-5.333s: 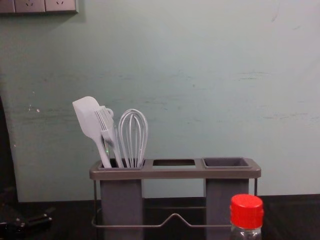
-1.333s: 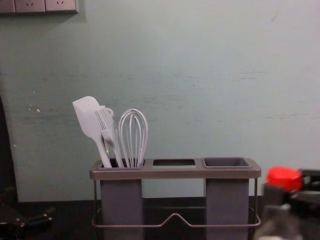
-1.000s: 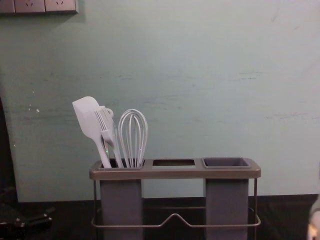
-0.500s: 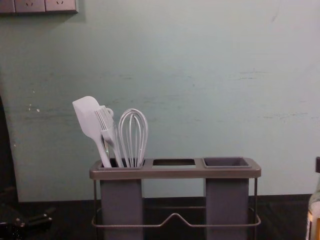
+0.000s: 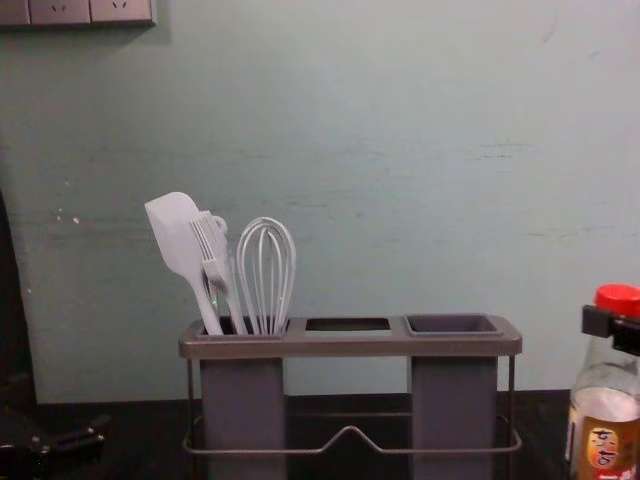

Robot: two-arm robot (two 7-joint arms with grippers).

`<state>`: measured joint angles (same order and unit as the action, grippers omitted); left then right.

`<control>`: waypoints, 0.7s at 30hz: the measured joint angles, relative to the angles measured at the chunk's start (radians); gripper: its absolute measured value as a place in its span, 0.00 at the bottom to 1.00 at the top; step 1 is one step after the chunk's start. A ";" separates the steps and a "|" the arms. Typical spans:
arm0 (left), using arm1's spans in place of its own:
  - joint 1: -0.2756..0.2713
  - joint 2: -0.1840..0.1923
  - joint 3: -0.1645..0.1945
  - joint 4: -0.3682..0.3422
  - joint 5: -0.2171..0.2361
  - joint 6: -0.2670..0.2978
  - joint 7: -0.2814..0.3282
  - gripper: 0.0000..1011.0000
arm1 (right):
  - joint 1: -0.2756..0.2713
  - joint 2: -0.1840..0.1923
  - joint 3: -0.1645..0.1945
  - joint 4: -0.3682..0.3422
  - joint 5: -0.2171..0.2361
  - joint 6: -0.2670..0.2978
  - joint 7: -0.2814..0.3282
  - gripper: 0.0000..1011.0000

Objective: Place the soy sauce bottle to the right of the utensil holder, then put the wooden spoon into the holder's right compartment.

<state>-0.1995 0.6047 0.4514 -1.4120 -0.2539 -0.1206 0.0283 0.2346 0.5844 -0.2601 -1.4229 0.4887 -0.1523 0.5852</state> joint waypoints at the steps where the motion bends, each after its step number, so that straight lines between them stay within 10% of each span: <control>1: 0.000 0.000 0.000 0.000 0.000 0.000 0.000 0.99 | 0.010 -0.008 -0.004 0.009 -0.003 -0.001 0.002 0.38; 21: 0.000 0.000 0.000 0.000 0.000 0.000 0.000 0.99 | 0.060 -0.055 -0.043 0.071 -0.023 0.009 0.014 0.38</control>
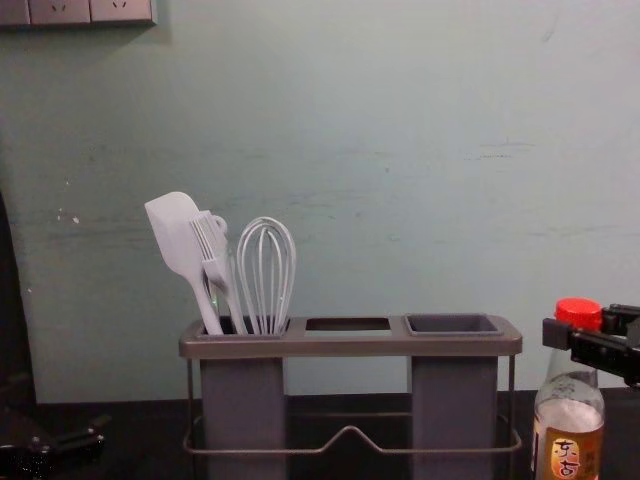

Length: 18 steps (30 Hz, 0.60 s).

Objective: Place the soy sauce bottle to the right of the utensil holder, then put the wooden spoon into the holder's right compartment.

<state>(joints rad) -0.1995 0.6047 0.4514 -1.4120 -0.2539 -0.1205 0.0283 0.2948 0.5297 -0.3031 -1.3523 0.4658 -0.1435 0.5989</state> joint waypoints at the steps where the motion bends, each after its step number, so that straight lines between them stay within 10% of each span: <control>1: 0.000 0.000 0.000 0.000 0.000 0.000 0.000 0.99 | 0.002 -0.001 -0.001 0.003 0.000 0.000 0.001 0.38; 18: 0.000 0.000 0.000 0.000 0.000 0.000 0.000 0.99 | 0.014 -0.011 -0.008 0.031 -0.005 -0.001 0.003 0.38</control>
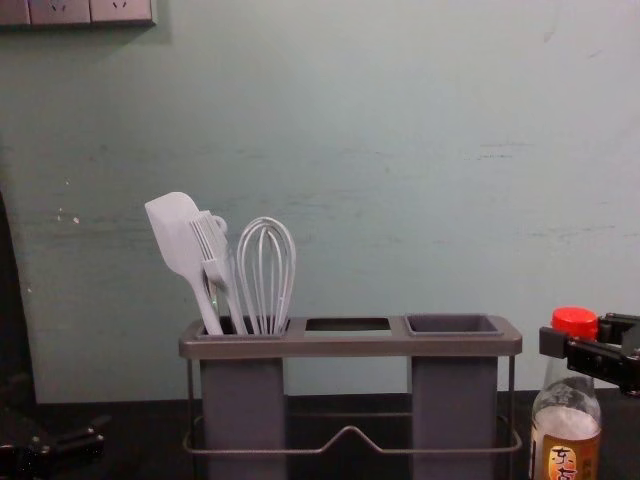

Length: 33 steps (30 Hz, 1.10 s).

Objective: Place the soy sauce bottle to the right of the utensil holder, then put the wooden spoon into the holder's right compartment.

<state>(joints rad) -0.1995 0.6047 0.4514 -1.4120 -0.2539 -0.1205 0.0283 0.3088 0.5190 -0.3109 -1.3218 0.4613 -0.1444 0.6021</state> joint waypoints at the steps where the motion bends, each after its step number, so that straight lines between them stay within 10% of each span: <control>1: 0.000 0.000 0.000 0.000 0.000 0.000 0.000 0.99 | 0.000 0.000 0.000 0.000 0.000 0.000 0.000 0.38; 24: 0.000 0.000 0.000 0.000 0.000 0.000 0.000 0.99 | -0.002 0.002 0.002 -0.003 0.001 0.000 -0.001 0.96; 33: 0.000 0.000 0.000 0.000 0.000 0.000 0.000 0.99 | -0.002 0.002 0.002 -0.004 0.001 0.000 -0.001 0.99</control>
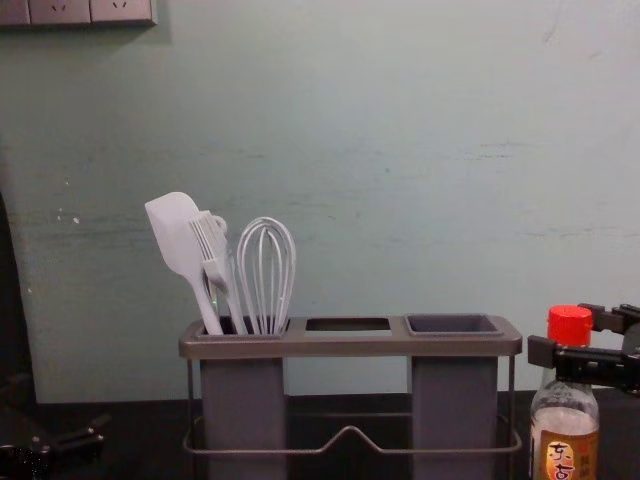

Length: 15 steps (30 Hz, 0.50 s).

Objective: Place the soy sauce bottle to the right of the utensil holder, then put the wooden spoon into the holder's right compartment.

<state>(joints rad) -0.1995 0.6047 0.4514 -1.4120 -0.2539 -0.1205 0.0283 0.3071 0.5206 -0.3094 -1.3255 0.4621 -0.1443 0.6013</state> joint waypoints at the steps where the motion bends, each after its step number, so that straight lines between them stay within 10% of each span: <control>1: 0.000 0.000 0.000 0.000 0.000 0.000 0.000 0.99 | 0.000 0.000 0.000 0.000 0.000 0.000 0.000 0.99; 15: 0.000 0.000 0.000 0.000 0.000 0.000 0.000 0.99 | -0.038 0.030 0.035 -0.071 0.003 -0.003 -0.019 0.99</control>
<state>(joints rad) -0.1995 0.6046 0.4514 -1.4120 -0.2539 -0.1205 0.0283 0.2694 0.5507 -0.2740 -1.3968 0.4653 -0.1469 0.5823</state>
